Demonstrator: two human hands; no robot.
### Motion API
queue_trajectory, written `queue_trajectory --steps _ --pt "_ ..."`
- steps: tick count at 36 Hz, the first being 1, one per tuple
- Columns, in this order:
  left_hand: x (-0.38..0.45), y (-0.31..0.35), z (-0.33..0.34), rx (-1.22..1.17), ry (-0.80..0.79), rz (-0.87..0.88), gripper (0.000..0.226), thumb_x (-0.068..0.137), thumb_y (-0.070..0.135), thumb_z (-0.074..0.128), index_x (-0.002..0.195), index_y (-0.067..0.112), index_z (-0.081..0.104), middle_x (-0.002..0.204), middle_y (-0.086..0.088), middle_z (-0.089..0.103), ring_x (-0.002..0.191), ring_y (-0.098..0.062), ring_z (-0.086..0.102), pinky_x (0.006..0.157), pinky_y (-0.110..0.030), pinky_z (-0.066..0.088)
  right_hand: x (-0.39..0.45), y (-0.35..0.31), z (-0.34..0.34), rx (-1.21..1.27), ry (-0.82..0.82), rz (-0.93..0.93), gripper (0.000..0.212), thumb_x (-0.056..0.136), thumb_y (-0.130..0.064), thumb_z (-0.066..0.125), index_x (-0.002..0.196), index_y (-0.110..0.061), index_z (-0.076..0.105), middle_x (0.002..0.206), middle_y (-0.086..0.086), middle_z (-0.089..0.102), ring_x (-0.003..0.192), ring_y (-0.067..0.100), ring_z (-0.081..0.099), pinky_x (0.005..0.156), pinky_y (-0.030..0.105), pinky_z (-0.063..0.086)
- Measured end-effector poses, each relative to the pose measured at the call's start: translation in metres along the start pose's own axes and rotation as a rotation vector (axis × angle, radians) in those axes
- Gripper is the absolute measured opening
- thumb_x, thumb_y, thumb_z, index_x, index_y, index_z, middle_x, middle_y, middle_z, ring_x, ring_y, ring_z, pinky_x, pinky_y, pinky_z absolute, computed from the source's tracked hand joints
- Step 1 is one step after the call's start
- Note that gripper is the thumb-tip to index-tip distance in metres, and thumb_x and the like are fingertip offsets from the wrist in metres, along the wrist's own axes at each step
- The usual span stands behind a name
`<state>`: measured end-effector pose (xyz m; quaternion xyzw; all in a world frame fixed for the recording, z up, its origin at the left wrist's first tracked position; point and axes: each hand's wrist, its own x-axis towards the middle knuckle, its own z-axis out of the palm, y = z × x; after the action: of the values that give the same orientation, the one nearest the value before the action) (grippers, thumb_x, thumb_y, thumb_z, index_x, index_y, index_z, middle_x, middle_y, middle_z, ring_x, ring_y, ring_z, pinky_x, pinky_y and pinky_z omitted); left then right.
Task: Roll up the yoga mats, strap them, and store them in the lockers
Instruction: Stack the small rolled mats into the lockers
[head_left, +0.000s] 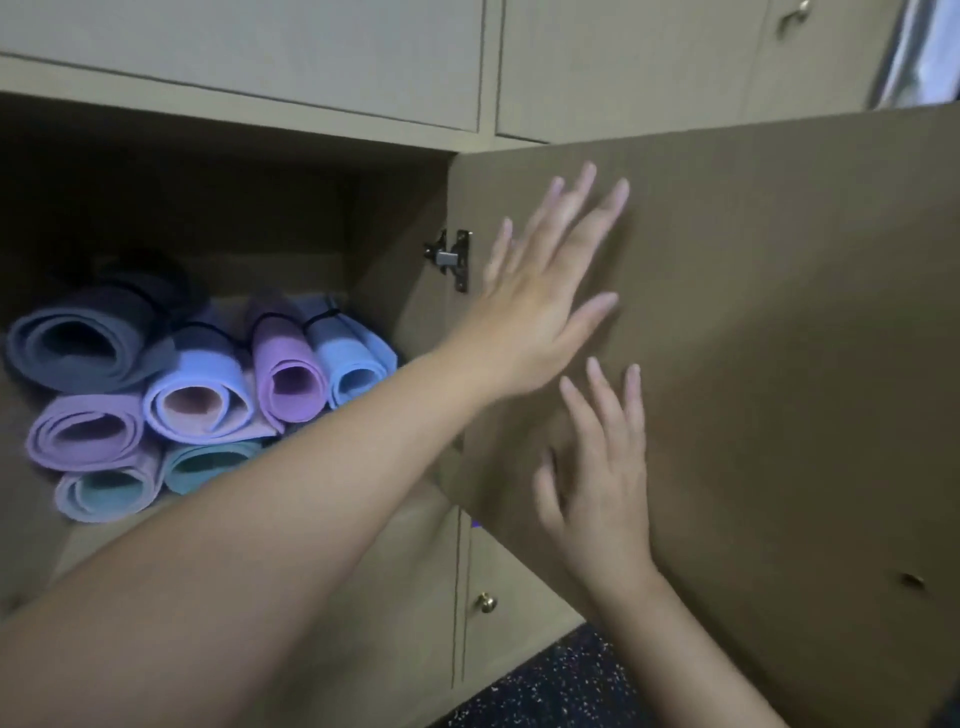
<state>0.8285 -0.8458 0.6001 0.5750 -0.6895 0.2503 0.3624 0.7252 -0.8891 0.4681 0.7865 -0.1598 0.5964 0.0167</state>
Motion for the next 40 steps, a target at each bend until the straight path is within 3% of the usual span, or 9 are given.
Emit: queue_trajectory --steps 8,12,20,22,24,27,30,34,40 --pt "0.077 0.07 0.005 -0.024 0.071 0.14 0.057 0.101 0.043 0.033 0.153 0.022 0.021 0.161 0.0 0.014 0.149 -0.019 0.001 0.116 -0.057 -0.004 0.006 0.01 -0.058 -0.2 0.129 0.037 0.061 0.076 -0.012 0.046 0.137 -0.02 0.041 0.15 0.007 0.03 0.15 0.016 -0.005 0.122 0.034 -0.001" --pt "0.088 0.088 0.014 0.066 0.123 0.084 0.062 0.092 0.057 0.018 0.134 0.023 0.048 0.13 -0.002 0.049 0.127 -0.024 0.039 0.113 -0.055 0.014 0.01 0.018 -0.093 -0.311 0.211 0.091 0.063 0.076 -0.002 0.045 0.135 -0.026 0.044 0.149 0.007 0.029 0.15 0.014 -0.006 0.121 0.033 -0.005" --pt "0.084 0.091 0.009 0.073 0.142 0.059 0.071 0.087 0.061 0.013 0.127 0.016 0.051 0.117 -0.008 0.053 0.115 -0.029 0.044 0.109 -0.052 0.023 0.013 0.011 -0.148 -0.426 0.286 0.187 0.067 0.09 0.003 0.059 0.146 -0.018 0.031 0.156 0.006 0.02 0.149 0.014 -0.002 0.12 0.029 -0.006" --pt "0.08 0.092 0.003 0.058 0.133 0.055 0.073 0.087 0.062 0.014 0.127 0.014 0.051 0.116 -0.01 0.053 0.113 -0.03 0.045 0.108 -0.051 0.026 0.017 0.011 -0.165 -0.447 0.289 0.222 0.069 0.091 -0.012 0.06 0.149 -0.011 0.023 0.158 0.009 0.017 0.149 0.018 0.002 0.12 0.027 -0.007" --pt "0.075 0.095 -0.005 0.046 0.129 0.062 0.076 0.085 0.066 0.016 0.127 0.013 0.051 0.114 -0.012 0.053 0.112 -0.031 0.045 0.105 -0.046 0.027 0.021 0.013 -0.182 -0.344 0.193 0.263 0.076 0.092 -0.036 0.05 0.154 -0.015 0.011 0.16 0.005 0.015 0.149 0.013 0.003 0.12 0.023 -0.002" --pt "0.066 0.102 -0.017 0.015 0.155 0.133 0.09 0.081 0.081 0.014 0.123 0.01 0.051 0.105 -0.006 0.05 0.105 -0.029 0.045 0.095 -0.037 0.028 0.021 0.007 -0.2 0.179 -0.094 0.371 0.077 0.09 -0.059 0.042 0.152 -0.044 -0.002 0.158 -0.015 0.024 0.142 -0.001 0.026 0.115 0.032 0.03" --pt "0.055 0.119 -0.029 -0.053 0.189 0.203 0.097 0.077 0.086 0.012 0.117 0.008 0.052 0.098 0.0 0.041 0.096 -0.024 0.043 0.087 -0.032 0.026 0.016 -0.004 -0.204 0.524 -0.188 0.272 0.058 0.093 -0.057 0.045 0.146 -0.04 0.031 0.137 -0.022 0.052 0.128 0.003 0.05 0.104 0.033 0.043" --pt "0.03 0.122 -0.054 -0.161 0.213 0.243 0.091 0.076 0.088 0.014 0.111 0.011 0.049 0.097 -0.005 0.043 0.093 -0.022 0.041 0.085 -0.036 0.031 0.012 -0.022 -0.188 0.577 -0.189 0.113 0.052 0.093 -0.067 0.038 0.143 -0.056 0.028 0.146 -0.027 0.041 0.135 0.001 0.04 0.109 0.027 0.036" --pt "-0.009 0.104 -0.093 -0.381 0.187 0.254 0.055 0.08 0.085 0.018 0.109 0.042 0.036 0.099 0.006 0.041 0.089 -0.019 0.043 0.079 -0.039 0.038 0.02 -0.059 -0.147 0.834 -0.32 -0.166 0.069 0.097 -0.06 0.029 0.156 -0.028 0.011 0.163 -0.003 0.015 0.15 0.02 0.014 0.119 0.03 0.018"
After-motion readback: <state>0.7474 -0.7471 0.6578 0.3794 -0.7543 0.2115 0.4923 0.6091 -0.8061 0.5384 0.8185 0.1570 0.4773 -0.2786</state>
